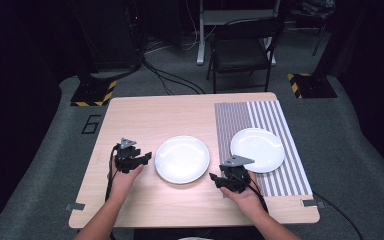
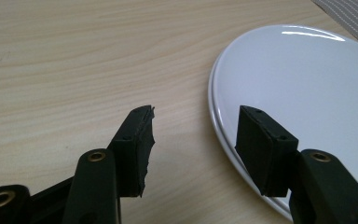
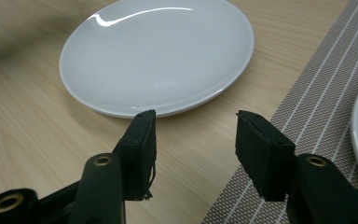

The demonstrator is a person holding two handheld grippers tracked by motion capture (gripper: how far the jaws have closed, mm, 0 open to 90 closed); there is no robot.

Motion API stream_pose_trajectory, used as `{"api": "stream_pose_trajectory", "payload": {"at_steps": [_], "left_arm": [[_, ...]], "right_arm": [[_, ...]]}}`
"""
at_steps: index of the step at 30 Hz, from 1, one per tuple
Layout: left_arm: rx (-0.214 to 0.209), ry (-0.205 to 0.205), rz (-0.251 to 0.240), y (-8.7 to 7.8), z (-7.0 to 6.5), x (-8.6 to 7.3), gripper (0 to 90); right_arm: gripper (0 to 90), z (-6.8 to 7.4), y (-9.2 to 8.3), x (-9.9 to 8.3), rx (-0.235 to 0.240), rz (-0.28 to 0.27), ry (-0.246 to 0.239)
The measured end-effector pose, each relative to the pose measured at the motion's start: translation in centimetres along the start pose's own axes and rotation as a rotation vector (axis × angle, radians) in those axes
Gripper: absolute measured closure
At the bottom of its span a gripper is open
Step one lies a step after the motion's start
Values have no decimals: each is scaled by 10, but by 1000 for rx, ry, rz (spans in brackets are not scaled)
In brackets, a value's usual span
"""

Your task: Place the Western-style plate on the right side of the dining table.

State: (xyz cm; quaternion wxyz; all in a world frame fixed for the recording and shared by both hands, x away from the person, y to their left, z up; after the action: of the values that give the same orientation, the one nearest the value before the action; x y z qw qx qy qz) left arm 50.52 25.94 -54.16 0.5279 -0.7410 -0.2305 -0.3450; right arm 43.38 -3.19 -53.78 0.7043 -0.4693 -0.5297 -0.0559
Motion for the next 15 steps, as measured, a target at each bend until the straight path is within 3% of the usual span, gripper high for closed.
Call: {"api": "stream_pose_trajectory", "payload": {"at_steps": [13, 15], "left_arm": [[19, -7, 46, 11, 19, -20, 457], [27, 10, 50, 12, 20, -21, 458]], "right_arm": [[479, 23, 8, -7, 46, 8, -47], [480, 26, 10, -9, 48, 8, -57]]}}
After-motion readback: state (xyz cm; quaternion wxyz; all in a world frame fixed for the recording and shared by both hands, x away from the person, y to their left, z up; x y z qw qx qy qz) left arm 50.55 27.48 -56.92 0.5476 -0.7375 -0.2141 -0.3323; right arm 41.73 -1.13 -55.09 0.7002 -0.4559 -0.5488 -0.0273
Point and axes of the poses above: each handheld gripper's, and its own axes: y roughly forward along the jaws, x roughly out of its top, z roughly to its left, the point moved 9 cm from there along y, roughly forward along the jaws, and after that the axes turned 7 degrees about -y, right-handed, at the moved point
